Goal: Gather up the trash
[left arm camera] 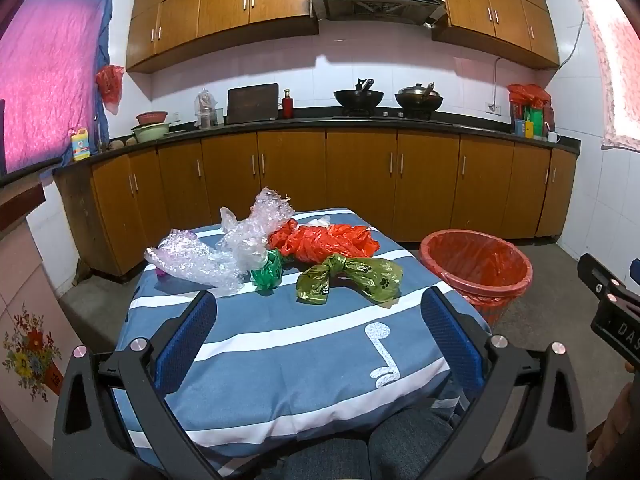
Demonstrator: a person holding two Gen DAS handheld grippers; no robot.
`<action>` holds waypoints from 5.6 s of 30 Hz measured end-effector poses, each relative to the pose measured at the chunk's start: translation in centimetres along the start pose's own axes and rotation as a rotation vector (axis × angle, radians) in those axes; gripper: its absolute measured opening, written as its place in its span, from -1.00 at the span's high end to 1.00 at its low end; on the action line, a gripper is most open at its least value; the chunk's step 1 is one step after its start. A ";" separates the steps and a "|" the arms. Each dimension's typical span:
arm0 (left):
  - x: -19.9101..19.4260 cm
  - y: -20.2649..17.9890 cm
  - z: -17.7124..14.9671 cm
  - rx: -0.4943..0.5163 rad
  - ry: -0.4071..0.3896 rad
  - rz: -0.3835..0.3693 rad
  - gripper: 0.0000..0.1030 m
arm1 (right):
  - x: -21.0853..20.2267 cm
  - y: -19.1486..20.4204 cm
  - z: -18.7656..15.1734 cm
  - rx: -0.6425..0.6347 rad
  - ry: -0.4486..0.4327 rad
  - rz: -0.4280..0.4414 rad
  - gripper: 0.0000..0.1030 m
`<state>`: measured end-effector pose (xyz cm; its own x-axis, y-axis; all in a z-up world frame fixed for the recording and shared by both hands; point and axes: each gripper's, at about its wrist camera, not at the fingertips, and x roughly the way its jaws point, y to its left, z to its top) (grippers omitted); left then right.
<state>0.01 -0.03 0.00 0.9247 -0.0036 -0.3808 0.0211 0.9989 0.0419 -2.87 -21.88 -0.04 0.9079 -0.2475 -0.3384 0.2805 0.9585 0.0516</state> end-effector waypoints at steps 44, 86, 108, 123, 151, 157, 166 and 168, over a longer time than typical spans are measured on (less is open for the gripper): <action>0.0 0.1 0.0 -0.003 0.003 0.000 -0.97 | 0.1 -0.2 0.1 0.008 0.006 0.001 -0.93; 3.7 3.2 -1.4 -0.050 0.154 0.069 -0.97 | 6.3 1.9 -0.8 -0.006 0.154 0.107 -0.67; 16.1 16.9 -0.2 -0.164 0.251 0.263 -0.80 | 26.1 18.6 -1.3 -0.337 0.390 0.371 -0.47; 19.7 19.4 -1.2 -0.216 0.317 0.240 -0.75 | 28.7 18.2 -2.9 -0.308 0.518 0.434 0.91; 26.1 21.5 0.2 -0.460 0.461 0.099 0.05 | 26.3 15.4 -1.7 -0.278 0.433 0.423 0.93; 25.0 20.5 1.1 -0.357 0.442 0.186 0.05 | 25.7 15.1 -1.5 -0.286 0.418 0.416 0.93; 24.7 21.0 1.4 -0.275 0.431 0.234 -0.10 | 25.2 15.2 -1.2 -0.282 0.410 0.419 0.93; 25.6 21.2 1.6 -0.264 0.445 0.244 -0.24 | 25.2 15.2 -1.2 -0.279 0.412 0.419 0.93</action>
<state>24.75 20.94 -7.36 0.6400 0.1919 -0.7440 -0.3215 0.9464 -0.0324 23.91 -13.40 -8.93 0.7137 0.1764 -0.6779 -0.2130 0.9766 0.0300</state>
